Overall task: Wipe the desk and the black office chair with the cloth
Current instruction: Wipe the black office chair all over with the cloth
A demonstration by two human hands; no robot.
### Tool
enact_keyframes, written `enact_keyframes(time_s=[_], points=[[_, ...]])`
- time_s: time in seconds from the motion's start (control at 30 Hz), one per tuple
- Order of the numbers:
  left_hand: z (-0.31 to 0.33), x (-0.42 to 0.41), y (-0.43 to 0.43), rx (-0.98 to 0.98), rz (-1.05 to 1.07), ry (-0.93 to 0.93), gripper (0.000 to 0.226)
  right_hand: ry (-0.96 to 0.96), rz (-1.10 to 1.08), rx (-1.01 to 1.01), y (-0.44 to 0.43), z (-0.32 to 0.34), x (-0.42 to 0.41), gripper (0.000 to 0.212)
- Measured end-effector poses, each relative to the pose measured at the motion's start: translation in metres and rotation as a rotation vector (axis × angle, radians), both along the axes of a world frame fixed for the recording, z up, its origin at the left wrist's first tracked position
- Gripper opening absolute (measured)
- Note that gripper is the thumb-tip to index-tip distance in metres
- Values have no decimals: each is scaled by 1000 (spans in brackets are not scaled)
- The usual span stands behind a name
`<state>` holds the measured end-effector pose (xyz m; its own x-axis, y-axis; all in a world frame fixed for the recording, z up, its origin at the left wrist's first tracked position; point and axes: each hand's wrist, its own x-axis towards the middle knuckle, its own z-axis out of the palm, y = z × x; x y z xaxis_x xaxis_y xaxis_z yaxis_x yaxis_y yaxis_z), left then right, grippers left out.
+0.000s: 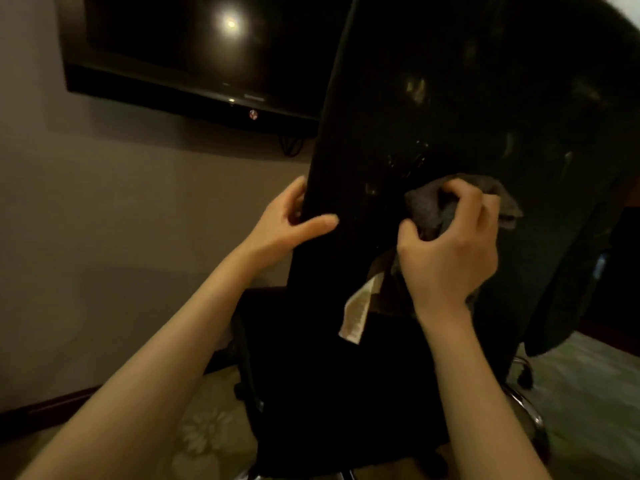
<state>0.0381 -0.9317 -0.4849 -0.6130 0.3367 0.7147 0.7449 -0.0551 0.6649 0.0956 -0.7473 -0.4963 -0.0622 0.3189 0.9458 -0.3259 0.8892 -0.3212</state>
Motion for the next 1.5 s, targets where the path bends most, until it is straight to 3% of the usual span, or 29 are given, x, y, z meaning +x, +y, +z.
enact_keyframes(time_s=[0.1,0.4,0.67,0.77,0.93,1.07,1.13,1.33,1.5], points=[[7,5,0,83,175,66,40,12,-56,15,-18,0,-1,43],[4,-1,-25,122,39,18,16,-53,-220,-20,-63,0,5,45],[5,0,-48,5,-12,-191,28,-184,-286,-150,-92,1,3,55],[15,3,-55,-123,-17,-282,31,-334,-287,-207,-100,5,8,62],[50,3,-58,-480,100,-332,56,-594,-305,-235,-102,22,17,64],[84,-6,-73,-818,-44,-532,66,-846,-281,-189,-99,41,32,62],[110,-9,-80,-947,-89,-590,60,-968,-216,-223,-93,60,43,53],[204,10,-55,-802,-70,-622,58,-1137,20,-254,-67,122,77,53],[230,33,-49,-754,7,-713,55,-1205,155,-280,-32,169,97,66]])
